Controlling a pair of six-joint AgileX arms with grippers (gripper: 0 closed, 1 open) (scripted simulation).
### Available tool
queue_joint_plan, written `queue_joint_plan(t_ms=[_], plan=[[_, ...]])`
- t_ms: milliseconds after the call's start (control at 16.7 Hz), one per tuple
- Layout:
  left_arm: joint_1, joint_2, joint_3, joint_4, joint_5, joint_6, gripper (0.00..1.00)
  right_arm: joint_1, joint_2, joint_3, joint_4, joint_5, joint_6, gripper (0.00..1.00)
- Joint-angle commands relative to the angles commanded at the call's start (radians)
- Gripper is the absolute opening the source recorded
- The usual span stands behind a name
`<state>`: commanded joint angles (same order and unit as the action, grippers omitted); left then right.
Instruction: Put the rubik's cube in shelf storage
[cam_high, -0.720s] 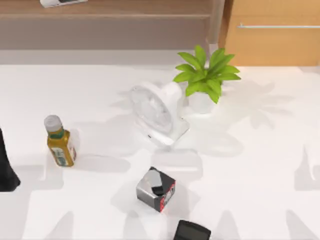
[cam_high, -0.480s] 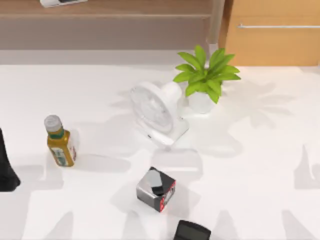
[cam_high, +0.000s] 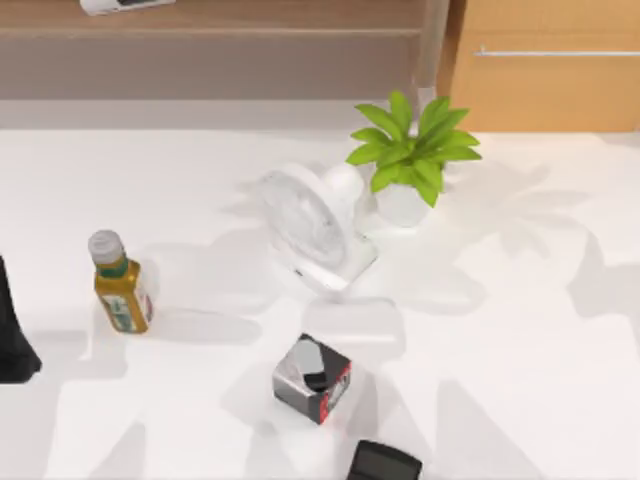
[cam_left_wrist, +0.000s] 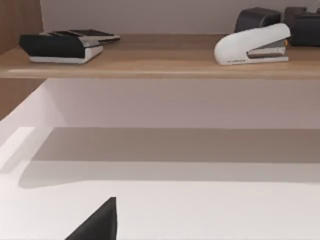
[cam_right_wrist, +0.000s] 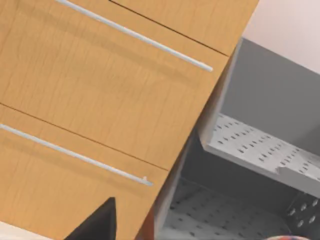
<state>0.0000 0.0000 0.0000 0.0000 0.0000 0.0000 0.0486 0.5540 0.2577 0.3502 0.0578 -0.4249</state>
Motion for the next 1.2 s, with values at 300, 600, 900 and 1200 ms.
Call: queue_joint_plan(t_ms=[300, 600, 900, 1200], plan=[[0.000, 0.000, 0.000, 0.000, 0.000, 0.000, 1.00, 0.040, 0.538, 0.225, 0.306, 0.051, -0.372, 1.00], [0.000, 0.000, 0.000, 0.000, 0.000, 0.000, 1.00, 0.079, 1.084, 0.444, 0.605, 0.101, -0.735, 1.00], [0.000, 0.000, 0.000, 0.000, 0.000, 0.000, 1.00, 0.110, 1.502, 0.611, 0.832, 0.138, -1.010, 1.00], [0.000, 0.000, 0.000, 0.000, 0.000, 0.000, 1.00, 0.128, 1.674, 0.685, 0.932, 0.154, -1.131, 1.00]])
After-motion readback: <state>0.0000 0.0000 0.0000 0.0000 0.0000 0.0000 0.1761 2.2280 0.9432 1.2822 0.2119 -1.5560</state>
